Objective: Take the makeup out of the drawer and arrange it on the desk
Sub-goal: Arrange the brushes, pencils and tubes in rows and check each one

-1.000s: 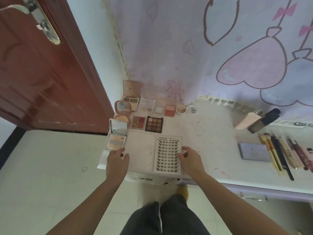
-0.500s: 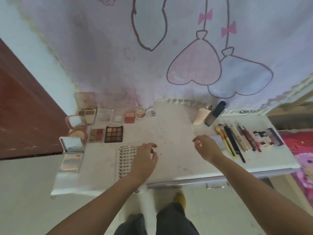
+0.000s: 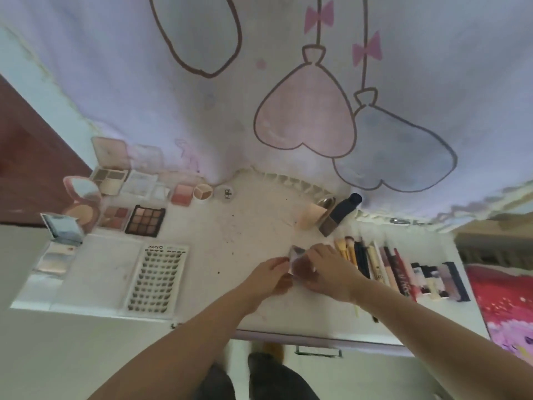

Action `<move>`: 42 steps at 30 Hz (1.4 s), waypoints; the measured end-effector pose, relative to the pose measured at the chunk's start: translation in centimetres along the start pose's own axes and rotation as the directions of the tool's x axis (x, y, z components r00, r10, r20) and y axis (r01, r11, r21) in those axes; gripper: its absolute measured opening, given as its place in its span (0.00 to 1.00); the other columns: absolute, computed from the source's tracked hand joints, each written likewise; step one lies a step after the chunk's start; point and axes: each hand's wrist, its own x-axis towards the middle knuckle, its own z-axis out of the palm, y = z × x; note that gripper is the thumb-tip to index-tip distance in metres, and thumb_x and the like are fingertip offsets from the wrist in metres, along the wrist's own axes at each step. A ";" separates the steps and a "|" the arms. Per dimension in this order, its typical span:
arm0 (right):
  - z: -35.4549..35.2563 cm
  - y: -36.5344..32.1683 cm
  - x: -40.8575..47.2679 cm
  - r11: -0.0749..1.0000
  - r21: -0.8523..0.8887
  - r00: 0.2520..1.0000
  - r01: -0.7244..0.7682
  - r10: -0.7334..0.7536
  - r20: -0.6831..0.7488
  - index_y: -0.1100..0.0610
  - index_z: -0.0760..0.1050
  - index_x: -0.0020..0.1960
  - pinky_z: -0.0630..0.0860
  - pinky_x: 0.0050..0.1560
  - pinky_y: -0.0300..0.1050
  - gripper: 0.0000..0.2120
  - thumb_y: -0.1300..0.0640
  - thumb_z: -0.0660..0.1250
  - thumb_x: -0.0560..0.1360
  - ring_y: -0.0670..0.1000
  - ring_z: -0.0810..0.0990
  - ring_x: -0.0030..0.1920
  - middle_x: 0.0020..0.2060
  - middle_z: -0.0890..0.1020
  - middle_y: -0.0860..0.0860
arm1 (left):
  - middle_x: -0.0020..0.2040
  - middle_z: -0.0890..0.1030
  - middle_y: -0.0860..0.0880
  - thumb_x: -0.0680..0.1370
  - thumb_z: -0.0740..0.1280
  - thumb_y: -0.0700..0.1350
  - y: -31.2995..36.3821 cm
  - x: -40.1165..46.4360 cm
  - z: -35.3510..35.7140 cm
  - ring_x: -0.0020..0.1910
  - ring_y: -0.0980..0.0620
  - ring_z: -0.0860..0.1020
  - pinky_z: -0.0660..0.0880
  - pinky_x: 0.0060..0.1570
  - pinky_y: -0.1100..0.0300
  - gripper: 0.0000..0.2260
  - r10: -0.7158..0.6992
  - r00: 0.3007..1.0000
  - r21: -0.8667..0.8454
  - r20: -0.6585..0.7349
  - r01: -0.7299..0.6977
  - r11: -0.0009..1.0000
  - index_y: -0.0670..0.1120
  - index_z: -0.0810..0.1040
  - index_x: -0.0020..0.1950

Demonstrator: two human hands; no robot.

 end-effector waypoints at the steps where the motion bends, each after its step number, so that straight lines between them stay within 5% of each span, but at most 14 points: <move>1: -0.8 -0.8 0.3 0.990 0.142 1.000 -0.004 0.008 -0.025 0.52 0.68 0.60 0.75 0.56 0.46 0.22 0.44 0.68 0.71 0.51 0.73 0.56 0.58 0.72 0.51 | 0.52 0.82 0.45 0.81 0.60 0.47 0.1 -0.6 -0.4 0.49 0.47 0.81 0.77 0.51 0.59 0.11 0.018 1.000 -0.084 0.026 -0.015 0.996 0.45 0.75 0.61; 5: -4.7 -4.8 2.0 0.825 0.562 0.999 0.050 -0.042 -0.027 0.46 0.71 0.52 0.78 0.50 0.41 0.18 0.40 0.69 0.68 0.41 0.78 0.48 0.47 0.78 0.42 | 0.57 0.82 0.48 0.77 0.65 0.50 1.0 -3.2 -2.3 0.56 0.46 0.80 0.78 0.56 0.50 0.16 0.151 0.988 -0.297 0.045 -0.131 0.946 0.51 0.73 0.64; 15: -9.4 -11.2 6.3 0.742 0.665 0.959 0.085 -0.242 0.149 0.51 0.73 0.51 0.77 0.51 0.40 0.12 0.49 0.71 0.71 0.44 0.81 0.47 0.47 0.81 0.47 | 0.59 0.80 0.42 0.72 0.70 0.49 2.5 -7.2 -8.2 0.58 0.42 0.79 0.79 0.47 0.48 0.22 0.305 0.943 -0.504 -0.130 -0.328 0.799 0.47 0.75 0.64; 23: -10.0 -12.0 11.3 0.515 0.835 0.922 -0.194 -0.194 0.334 0.56 0.77 0.55 0.78 0.42 0.40 0.09 0.55 0.63 0.79 0.50 0.80 0.43 0.44 0.81 0.53 | 0.53 0.80 0.40 0.74 0.69 0.46 0.9 -6.3 -13.5 0.51 0.42 0.81 0.78 0.48 0.48 0.14 0.251 0.962 -0.679 -0.105 -0.254 0.689 0.43 0.80 0.58; 27: -9.1 -12.2 15.5 0.698 0.703 0.984 -0.136 0.010 0.180 0.59 0.79 0.55 0.70 0.42 0.43 0.12 0.54 0.60 0.80 0.49 0.75 0.40 0.43 0.80 0.58 | 0.52 0.82 0.41 0.77 0.62 0.38 0.5 -5.5 -16.3 0.49 0.43 0.82 0.80 0.45 0.49 0.13 0.141 0.975 -0.753 -0.172 -0.223 0.620 0.42 0.77 0.61; 32: -7.5 -14.5 19.9 0.899 0.437 0.998 0.003 -0.030 0.054 0.53 0.75 0.63 0.69 0.42 0.37 0.14 0.55 0.56 0.81 0.50 0.76 0.48 0.53 0.80 0.51 | 0.46 0.82 0.42 0.80 0.59 0.36 1.7 -4.5 -18.5 0.46 0.46 0.80 0.75 0.54 0.51 0.08 -0.028 0.960 -0.711 -0.278 -0.186 0.678 0.40 0.76 0.56; 36: -6.8 -16.0 21.7 0.951 0.302 0.996 0.064 -0.081 0.044 0.57 0.73 0.65 0.68 0.49 0.41 0.15 0.57 0.54 0.82 0.54 0.76 0.53 0.58 0.79 0.56 | 0.39 0.76 0.40 0.79 0.58 0.34 3.1 -4.0 -19.9 0.39 0.47 0.74 0.70 0.43 0.58 0.08 -0.167 0.935 -0.763 -0.312 -0.141 0.631 0.37 0.73 0.43; 42: -6.6 -17.4 23.0 0.968 0.231 0.990 0.095 -0.115 0.078 0.59 0.74 0.63 0.72 0.57 0.49 0.15 0.57 0.53 0.82 0.58 0.77 0.54 0.56 0.79 0.58 | 0.52 0.75 0.38 0.79 0.57 0.33 5.1 -3.1 -21.0 0.51 0.43 0.74 0.73 0.58 0.52 0.12 -0.293 0.886 -0.726 -0.360 -0.070 0.684 0.33 0.70 0.62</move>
